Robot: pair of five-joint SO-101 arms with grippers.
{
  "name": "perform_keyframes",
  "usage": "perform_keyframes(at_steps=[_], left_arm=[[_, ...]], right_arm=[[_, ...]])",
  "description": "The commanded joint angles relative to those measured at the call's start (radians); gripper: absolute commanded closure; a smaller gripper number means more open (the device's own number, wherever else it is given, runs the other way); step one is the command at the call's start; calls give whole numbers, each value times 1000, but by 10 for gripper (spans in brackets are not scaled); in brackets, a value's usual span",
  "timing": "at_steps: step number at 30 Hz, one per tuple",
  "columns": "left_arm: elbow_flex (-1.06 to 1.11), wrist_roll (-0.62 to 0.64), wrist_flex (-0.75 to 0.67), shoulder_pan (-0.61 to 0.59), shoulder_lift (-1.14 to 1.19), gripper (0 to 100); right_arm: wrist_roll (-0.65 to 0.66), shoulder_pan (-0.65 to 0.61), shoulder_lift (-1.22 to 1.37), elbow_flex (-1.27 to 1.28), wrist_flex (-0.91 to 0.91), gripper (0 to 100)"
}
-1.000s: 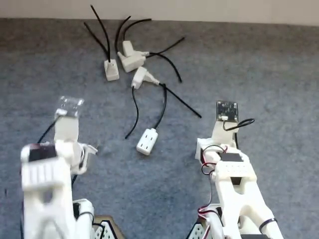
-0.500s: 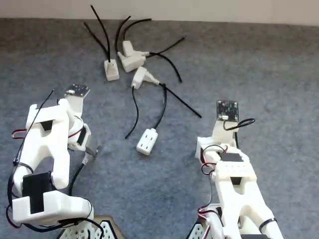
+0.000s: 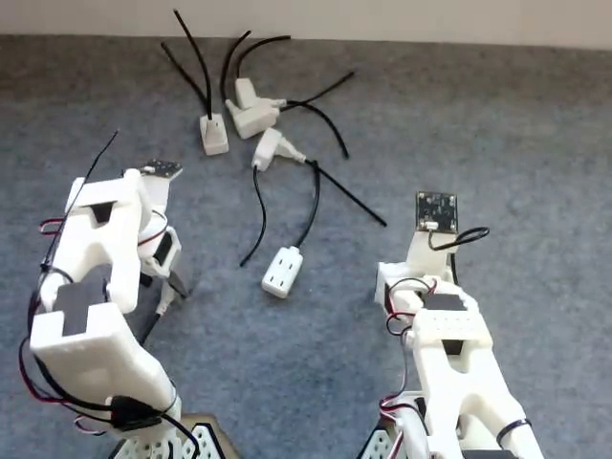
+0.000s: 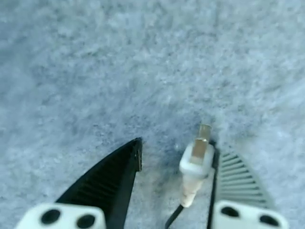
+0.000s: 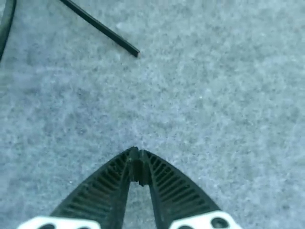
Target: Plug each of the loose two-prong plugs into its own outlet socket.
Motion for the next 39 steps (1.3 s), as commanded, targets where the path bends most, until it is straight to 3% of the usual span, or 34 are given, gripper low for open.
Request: perform_keyframes(at_steps=[1,4,7,16,26,29,35,39], left_arm=[[-58,-6,31,42,45,879],[-50,-41,72,53,44,948],[-35,-110,124,65,47,931],[-22,-107,132,70,53,813],[-24,-117,133,71,41,807],[-19,-172,133,71,35,807],[96,-219,124,70,-142,807],[219,-216,25,67,-308,807]], right_arm=[[-11,-4,-15,-4,-16,991],[-11,-4,-15,-4,-16,991],[-11,-4,-15,-4,-16,991],[-11,-4,-15,-4,-16,991],[-11,-4,-15,-4,-16,991],[-11,-4,-15,-4,-16,991],[-11,-4,-15,-4,-19,991],[-11,-4,-15,-4,-19,991]])
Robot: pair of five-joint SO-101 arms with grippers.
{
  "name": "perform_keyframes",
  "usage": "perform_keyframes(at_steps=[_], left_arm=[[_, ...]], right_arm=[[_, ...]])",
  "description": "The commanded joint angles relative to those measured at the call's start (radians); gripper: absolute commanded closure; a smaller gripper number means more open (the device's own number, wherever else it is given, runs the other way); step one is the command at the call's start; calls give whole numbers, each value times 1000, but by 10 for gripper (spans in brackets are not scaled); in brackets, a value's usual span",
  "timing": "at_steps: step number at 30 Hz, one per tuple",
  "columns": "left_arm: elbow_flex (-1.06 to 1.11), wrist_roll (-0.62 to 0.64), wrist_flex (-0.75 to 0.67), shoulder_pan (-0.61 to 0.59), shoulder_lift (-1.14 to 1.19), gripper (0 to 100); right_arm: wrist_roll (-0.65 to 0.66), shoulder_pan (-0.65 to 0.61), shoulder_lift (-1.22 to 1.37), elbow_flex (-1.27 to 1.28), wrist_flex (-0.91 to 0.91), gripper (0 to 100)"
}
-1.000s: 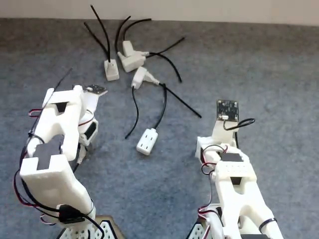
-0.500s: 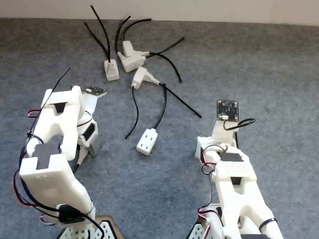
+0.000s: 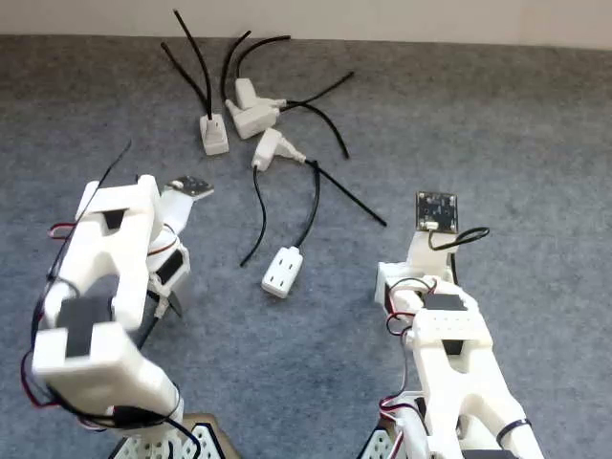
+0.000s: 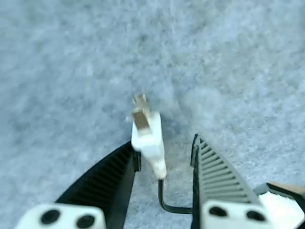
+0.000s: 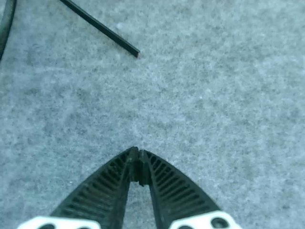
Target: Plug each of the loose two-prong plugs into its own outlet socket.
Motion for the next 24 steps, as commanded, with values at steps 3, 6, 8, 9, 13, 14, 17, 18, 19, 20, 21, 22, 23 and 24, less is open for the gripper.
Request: perform_keyframes(at_steps=[3,6,8,9,13,14,17,18,19,20,21,22,23,24], left_arm=[[205,-2,-172,16,-236,806],[255,0,-239,18,-232,806],[251,0,-245,18,-213,806],[249,2,-245,18,-200,806],[193,84,-249,15,-142,806],[176,100,-247,18,-119,810],[124,106,-230,16,-59,812],[107,106,-209,13,-44,817],[94,106,-192,13,-30,835],[84,106,-180,13,-21,861],[77,104,-175,13,-13,896],[76,103,-170,16,-7,931],[76,101,-170,18,-5,969],[76,101,-169,18,-4,998]], right_arm=[[-11,-5,-15,-4,-19,991],[-6,-21,-15,-4,-19,991],[-5,-31,-15,-4,-19,991],[-5,-31,-15,-4,-19,991],[-5,-31,-15,-4,-19,991],[-5,-31,-15,-4,-19,991],[-5,-31,-15,-2,-19,991],[-5,-31,-15,-2,-19,991],[-5,-31,-15,-2,-19,991],[-5,-31,-15,-2,-19,991],[-5,-31,-15,-2,-19,991],[-5,-31,-15,-2,-19,991],[-5,-31,-15,-2,-19,991],[-5,-31,-15,-2,-19,991]])
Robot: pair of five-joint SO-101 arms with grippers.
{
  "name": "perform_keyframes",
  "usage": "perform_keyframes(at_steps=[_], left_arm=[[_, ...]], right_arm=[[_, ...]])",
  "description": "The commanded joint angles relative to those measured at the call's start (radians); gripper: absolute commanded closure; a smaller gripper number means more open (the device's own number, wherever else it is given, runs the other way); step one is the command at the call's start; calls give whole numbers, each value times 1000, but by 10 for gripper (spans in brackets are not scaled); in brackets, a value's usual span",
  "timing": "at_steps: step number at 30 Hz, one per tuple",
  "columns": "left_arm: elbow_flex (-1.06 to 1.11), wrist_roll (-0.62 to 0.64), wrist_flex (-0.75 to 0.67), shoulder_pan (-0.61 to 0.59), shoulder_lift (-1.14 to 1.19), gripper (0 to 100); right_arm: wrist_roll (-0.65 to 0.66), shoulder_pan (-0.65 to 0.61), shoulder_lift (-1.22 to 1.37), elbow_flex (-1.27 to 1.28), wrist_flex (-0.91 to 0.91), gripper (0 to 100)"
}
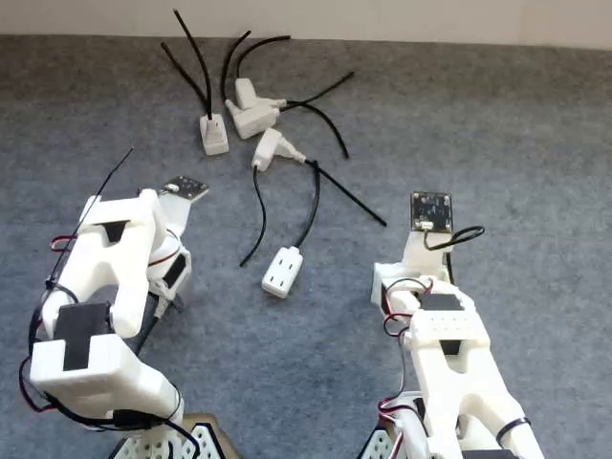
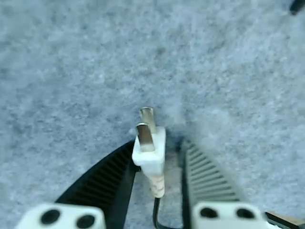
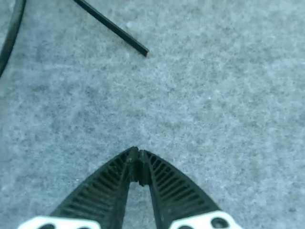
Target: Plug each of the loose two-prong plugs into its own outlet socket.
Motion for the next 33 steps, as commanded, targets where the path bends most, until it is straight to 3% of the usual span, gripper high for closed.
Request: perform_keyframes(at_steps=[1,9,22,28,33], left_arm=[[-25,5,2,15,10,995],[-67,8,3,7,-67,995],[-30,26,-12,30,-779,995],[260,284,-272,150,-1006,995],[579,379,-563,266,-1227,995]], right_arm=[[-5,-5,-15,-2,-19,991],[-6,-4,-15,-2,-19,991],[-6,-5,-15,8,-21,991],[-8,-7,-15,10,-21,991],[-8,-7,-15,10,-21,991]])
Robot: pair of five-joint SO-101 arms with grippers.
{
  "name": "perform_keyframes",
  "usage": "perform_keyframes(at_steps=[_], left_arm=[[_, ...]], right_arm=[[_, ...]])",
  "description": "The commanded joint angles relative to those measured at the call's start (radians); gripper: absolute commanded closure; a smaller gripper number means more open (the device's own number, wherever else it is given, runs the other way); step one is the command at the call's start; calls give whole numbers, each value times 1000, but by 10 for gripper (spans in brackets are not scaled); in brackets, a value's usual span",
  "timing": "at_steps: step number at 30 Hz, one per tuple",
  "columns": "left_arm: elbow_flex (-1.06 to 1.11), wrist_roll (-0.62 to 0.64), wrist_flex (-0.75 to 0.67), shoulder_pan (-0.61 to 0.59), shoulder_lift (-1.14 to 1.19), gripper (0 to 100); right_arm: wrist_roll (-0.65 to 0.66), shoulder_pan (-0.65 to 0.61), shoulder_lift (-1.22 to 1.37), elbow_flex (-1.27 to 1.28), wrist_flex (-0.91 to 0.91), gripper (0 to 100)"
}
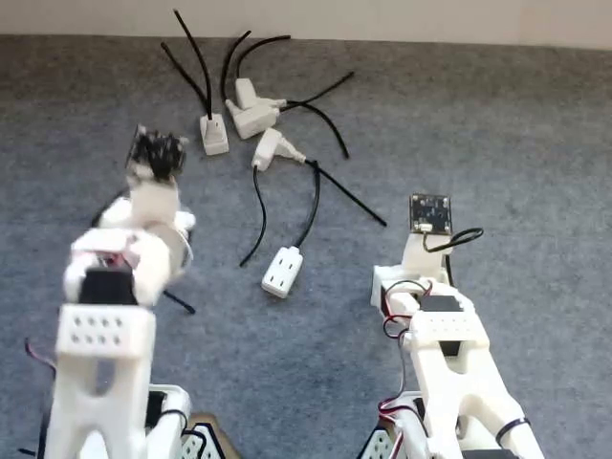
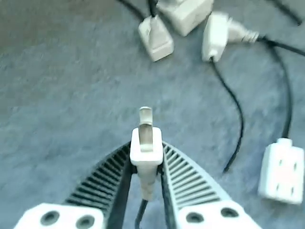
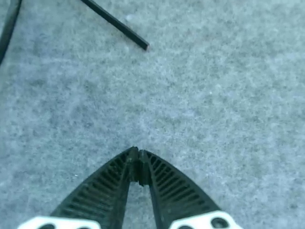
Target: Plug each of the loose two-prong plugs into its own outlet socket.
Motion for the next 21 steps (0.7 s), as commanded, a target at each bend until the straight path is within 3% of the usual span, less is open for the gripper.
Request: perform_keyframes(at_steps=[1,6,11,16,21], left_arm=[[262,83,-273,110,-220,995],[476,250,-506,153,-452,995],[645,405,-651,153,-664,995],[785,433,-743,171,-866,995],[780,428,-730,323,-903,995]], right_arm=[[-8,-7,-15,-4,-21,991],[-9,-7,-16,-4,-21,991],[-9,-7,-24,-5,-21,991],[-6,-7,-25,-31,-18,991],[-5,-8,-25,-186,101,991]])
